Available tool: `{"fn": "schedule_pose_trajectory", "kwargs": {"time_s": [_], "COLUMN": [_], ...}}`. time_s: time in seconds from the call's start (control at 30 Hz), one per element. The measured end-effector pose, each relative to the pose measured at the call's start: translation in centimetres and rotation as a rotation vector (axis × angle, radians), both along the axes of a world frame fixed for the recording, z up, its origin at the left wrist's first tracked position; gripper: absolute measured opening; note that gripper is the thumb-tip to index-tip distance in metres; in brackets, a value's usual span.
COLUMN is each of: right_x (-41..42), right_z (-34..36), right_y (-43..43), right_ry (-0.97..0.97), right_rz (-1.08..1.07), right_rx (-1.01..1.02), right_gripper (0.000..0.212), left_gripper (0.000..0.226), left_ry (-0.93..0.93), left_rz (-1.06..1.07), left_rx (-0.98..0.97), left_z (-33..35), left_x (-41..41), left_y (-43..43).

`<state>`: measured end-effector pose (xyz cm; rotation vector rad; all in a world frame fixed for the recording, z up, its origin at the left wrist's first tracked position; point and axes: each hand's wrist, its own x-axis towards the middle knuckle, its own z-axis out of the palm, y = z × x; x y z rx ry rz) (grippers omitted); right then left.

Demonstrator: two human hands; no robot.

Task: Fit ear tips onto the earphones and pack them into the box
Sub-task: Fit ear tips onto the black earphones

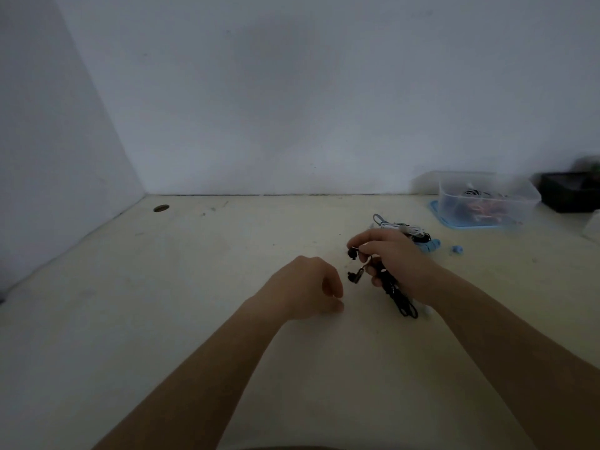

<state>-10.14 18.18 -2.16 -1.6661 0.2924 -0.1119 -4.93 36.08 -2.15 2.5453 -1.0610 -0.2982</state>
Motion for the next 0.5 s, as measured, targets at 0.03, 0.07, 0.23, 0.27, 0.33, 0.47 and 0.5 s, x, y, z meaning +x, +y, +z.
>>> {"fn": "schedule_pose_trajectory", "kwargs": {"time_s": [0.03, 0.07, 0.23, 0.27, 0.33, 0.47, 0.5], "right_x": [0.1, 0.1, 0.7, 0.8, 0.8, 0.9, 1.0], "right_z": [0.0, 0.0, -0.4, -0.6, -0.9, -1.2, -1.2], "right_y": [0.0, 0.1, -0.2, -0.3, -0.4, -0.8, -0.8], "right_ry": [-0.001, -0.002, 0.000, -0.005, -0.029, -0.063, -0.070], "right_rz": [0.009, 0.019, 0.073, 0.086, 0.117, 0.125, 0.111], "right_rx": [-0.005, -0.010, 0.014, 0.001, -0.025, 0.021, 0.048], "right_gripper": [0.031, 0.033, 0.029, 0.027, 0.023, 0.018, 0.017], "left_gripper": [0.014, 0.013, 0.021, 0.021, 0.018, 0.015, 0.016], "left_ry": [-0.013, -0.018, -0.004, 0.009, 0.039, 0.149, 0.201], "left_rz": [-0.004, -0.002, 0.004, 0.001, 0.014, 0.129, 0.159], "left_rx": [0.004, 0.000, -0.019, -0.036, -0.108, -0.440, -0.532], "left_z": [-0.1, -0.1, -0.4, -0.4, -0.2, 0.6, 0.7], "left_x": [0.0, 0.0, 0.6, 0.7, 0.8, 1.6, 1.9], "left_y": [-0.1, 0.0, -0.2, -0.3, -0.2, 0.1, 0.0]}}
